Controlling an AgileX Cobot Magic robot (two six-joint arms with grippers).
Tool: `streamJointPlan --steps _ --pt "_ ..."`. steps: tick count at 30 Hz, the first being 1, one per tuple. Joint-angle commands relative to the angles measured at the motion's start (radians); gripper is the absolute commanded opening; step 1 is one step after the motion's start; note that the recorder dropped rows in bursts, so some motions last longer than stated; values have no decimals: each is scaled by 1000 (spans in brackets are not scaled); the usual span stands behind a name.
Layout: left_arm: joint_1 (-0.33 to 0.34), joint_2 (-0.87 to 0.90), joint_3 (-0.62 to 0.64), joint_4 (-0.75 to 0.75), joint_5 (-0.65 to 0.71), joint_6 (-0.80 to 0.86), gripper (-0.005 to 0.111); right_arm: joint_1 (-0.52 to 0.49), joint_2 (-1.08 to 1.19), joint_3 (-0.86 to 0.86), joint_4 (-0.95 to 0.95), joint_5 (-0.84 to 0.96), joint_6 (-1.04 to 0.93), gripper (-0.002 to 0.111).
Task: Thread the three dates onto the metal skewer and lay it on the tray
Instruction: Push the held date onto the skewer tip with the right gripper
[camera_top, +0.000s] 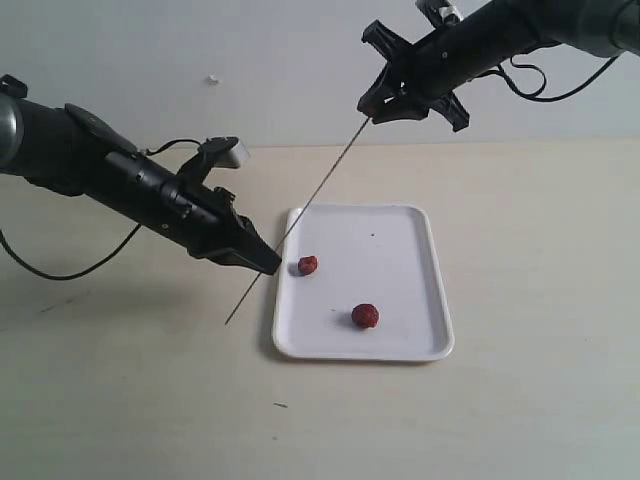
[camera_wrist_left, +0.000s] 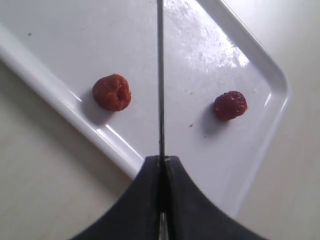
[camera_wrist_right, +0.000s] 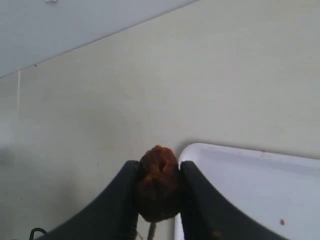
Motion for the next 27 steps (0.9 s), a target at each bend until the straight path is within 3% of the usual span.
streamJointPlan --steps 1,27 --pt "-3 3 5 -25 -14 -4 0 -4 -11 5 9 13 -15 27" --pt "-3 3 5 -55 -40 -13 0 -2 -11 5 44 42 -60 27"
